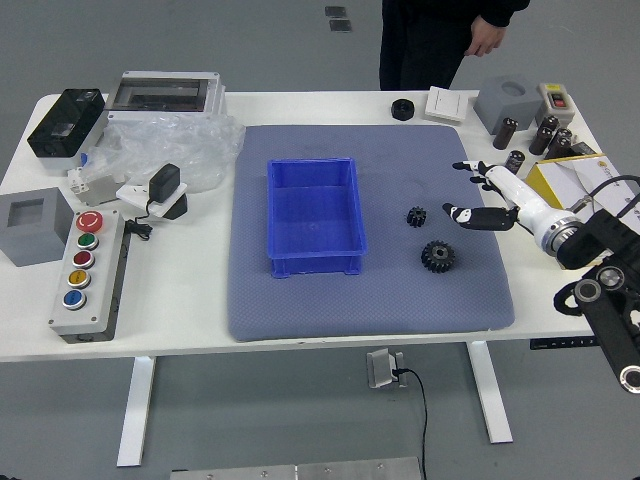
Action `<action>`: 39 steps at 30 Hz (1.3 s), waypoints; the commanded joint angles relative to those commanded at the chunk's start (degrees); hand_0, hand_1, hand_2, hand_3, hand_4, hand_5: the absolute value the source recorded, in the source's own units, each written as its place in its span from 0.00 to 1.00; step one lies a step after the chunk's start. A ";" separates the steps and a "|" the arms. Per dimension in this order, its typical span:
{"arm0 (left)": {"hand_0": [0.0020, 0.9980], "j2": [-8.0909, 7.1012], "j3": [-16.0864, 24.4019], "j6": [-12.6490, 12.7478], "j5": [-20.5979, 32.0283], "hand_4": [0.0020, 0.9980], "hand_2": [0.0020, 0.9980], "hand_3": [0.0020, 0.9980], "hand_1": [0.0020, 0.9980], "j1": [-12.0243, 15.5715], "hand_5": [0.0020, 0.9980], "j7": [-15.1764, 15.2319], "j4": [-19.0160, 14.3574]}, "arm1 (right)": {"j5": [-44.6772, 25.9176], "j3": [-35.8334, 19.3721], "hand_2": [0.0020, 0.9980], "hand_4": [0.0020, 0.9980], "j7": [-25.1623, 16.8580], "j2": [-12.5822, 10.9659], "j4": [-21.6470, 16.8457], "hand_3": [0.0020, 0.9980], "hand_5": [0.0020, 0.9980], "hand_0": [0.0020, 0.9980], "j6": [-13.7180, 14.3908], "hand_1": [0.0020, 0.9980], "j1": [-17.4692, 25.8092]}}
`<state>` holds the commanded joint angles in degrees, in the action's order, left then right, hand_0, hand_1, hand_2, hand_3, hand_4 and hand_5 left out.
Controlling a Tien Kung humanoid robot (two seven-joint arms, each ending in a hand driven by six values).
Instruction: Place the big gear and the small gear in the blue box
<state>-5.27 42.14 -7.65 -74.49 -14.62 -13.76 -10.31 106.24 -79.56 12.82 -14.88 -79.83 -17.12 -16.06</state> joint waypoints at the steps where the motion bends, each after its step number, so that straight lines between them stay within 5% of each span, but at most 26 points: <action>1: 0.79 0.01 -0.01 -0.01 0.01 0.60 0.75 0.70 0.76 0.00 0.33 -0.01 0.00 | 0.61 0.30 0.96 0.71 0.17 0.00 -0.11 0.92 0.19 0.92 -0.15 0.93 -0.01; 20: 0.79 0.04 -0.27 -0.11 0.12 0.60 0.76 0.70 0.76 0.03 0.33 -0.03 0.00 | 10.19 6.06 0.83 0.72 3.66 -0.67 -2.45 0.85 0.16 0.90 -3.35 0.85 -0.25; 39: 0.79 0.04 -0.38 -0.22 0.00 0.60 0.76 0.70 0.76 0.17 0.33 -0.15 0.00 | 14.01 10.78 0.83 0.74 4.64 -0.55 -0.54 0.83 0.15 0.89 -3.78 0.85 -0.11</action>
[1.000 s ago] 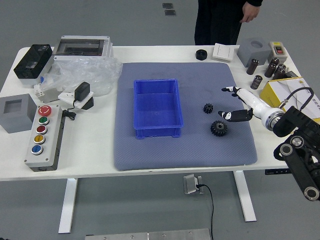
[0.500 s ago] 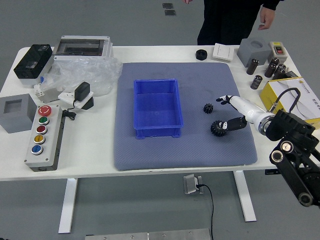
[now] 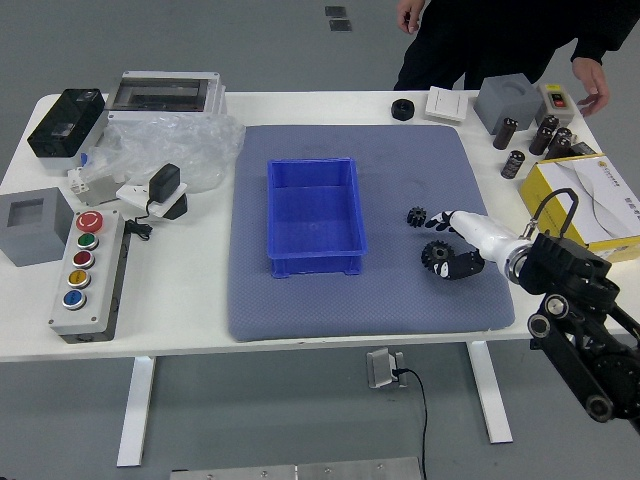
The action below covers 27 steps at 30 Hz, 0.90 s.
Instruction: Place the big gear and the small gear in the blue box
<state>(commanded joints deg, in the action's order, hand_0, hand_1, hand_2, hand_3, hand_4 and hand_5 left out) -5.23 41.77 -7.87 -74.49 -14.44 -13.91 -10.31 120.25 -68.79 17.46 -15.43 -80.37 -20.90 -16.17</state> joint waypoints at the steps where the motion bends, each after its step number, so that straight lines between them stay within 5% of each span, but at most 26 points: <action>1: 0.79 0.00 0.02 0.00 -0.02 0.60 0.76 0.70 0.76 0.01 0.33 -0.01 0.00 | 0.04 0.11 0.83 0.74 0.02 0.00 0.09 0.83 0.15 0.89 -0.02 0.85 -0.01; 27: 0.79 0.08 0.18 0.02 0.09 0.60 0.76 0.70 0.76 -0.03 0.33 0.01 0.00 | 4.21 3.47 0.82 0.72 1.19 -0.39 1.88 0.82 0.12 0.88 -0.56 0.84 -1.58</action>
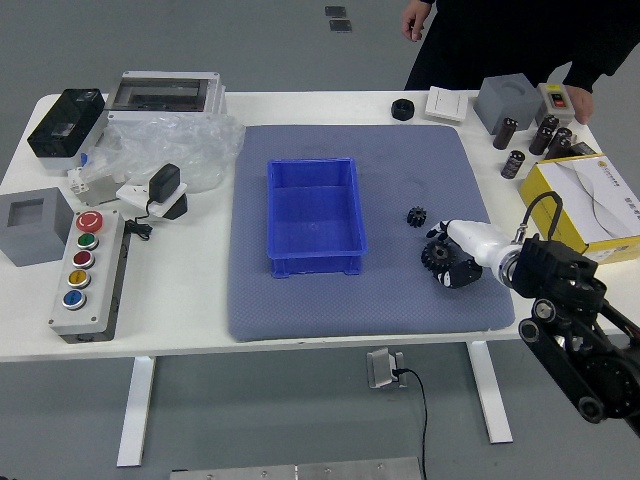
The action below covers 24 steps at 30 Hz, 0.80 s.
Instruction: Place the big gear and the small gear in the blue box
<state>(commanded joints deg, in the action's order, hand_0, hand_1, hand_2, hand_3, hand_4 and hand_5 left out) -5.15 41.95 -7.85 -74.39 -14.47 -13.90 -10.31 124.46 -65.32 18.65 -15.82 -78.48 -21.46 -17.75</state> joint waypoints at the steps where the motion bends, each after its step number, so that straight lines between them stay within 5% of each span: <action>1: 0.79 0.01 0.00 0.00 0.00 0.60 0.76 0.70 0.76 0.00 0.33 0.00 0.00 | 0.25 0.13 0.82 0.72 0.07 0.02 0.06 0.82 0.12 0.88 0.01 0.84 -0.08; 24: 0.79 0.24 -0.21 -0.14 0.25 0.60 0.75 0.70 0.76 0.06 0.32 -0.14 0.00 | 3.98 3.08 0.74 0.69 1.70 1.28 0.68 0.73 0.15 0.74 -1.02 0.71 -1.41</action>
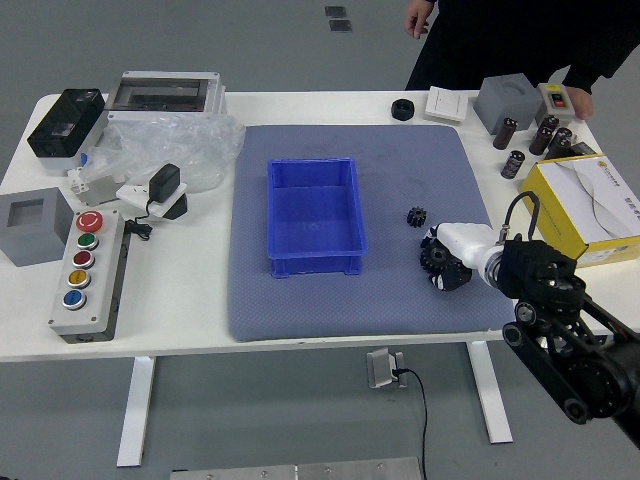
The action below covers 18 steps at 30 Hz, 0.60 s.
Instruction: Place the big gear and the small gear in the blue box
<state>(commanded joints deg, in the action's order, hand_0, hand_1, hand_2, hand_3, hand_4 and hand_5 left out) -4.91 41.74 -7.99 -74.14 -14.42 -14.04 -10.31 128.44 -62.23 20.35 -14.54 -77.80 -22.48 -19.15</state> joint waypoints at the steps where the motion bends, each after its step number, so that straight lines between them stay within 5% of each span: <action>1: 0.79 -0.01 0.03 0.00 -0.04 0.60 0.75 0.70 0.76 0.02 0.32 -0.01 0.00 | 0.08 0.01 0.74 0.69 0.07 0.02 0.02 0.73 0.15 0.74 0.01 0.71 0.00; 2: 0.79 -0.03 0.06 0.00 -0.08 0.60 0.75 0.70 0.76 0.05 0.32 -0.02 0.00 | 0.16 0.01 0.70 0.67 0.15 0.03 0.04 0.68 0.18 0.66 0.07 0.65 0.01; 7: 0.79 -0.11 0.20 0.01 -0.29 0.60 0.75 0.70 0.76 0.07 0.32 0.00 0.00 | 0.50 -0.12 0.70 0.67 0.42 0.12 0.11 0.68 0.18 0.66 0.77 0.65 0.00; 8: 0.79 -0.11 0.19 0.00 -0.30 0.60 0.75 0.70 0.76 0.05 0.31 0.00 0.00 | 0.62 -0.15 0.63 0.62 0.46 0.15 0.12 0.62 0.21 0.59 1.01 0.56 0.00; 18: 0.79 -0.07 0.21 -0.06 -0.42 0.60 0.75 0.70 0.76 0.14 0.31 -0.08 0.00 | 1.43 -0.24 0.54 0.53 0.37 0.31 0.44 0.57 0.26 0.52 2.76 0.48 0.06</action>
<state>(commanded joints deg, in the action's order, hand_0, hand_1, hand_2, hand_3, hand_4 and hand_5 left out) -4.98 41.95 -8.05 -74.56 -14.28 -14.12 -10.31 129.87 -62.48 20.73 -14.23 -77.37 -19.72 -19.10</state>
